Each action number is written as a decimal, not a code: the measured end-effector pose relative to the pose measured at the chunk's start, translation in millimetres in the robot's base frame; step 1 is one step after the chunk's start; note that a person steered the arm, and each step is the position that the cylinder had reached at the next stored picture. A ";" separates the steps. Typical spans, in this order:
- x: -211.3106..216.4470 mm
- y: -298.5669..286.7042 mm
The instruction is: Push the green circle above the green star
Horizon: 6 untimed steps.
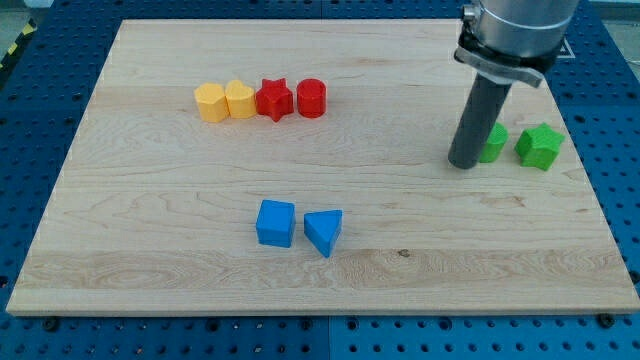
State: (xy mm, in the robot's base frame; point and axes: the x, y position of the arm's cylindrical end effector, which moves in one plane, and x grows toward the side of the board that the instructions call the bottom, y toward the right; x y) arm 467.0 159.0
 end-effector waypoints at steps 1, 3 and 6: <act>-4.0 14.8; -41.2 26.4; -54.4 11.7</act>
State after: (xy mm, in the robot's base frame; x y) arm 412.5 170.7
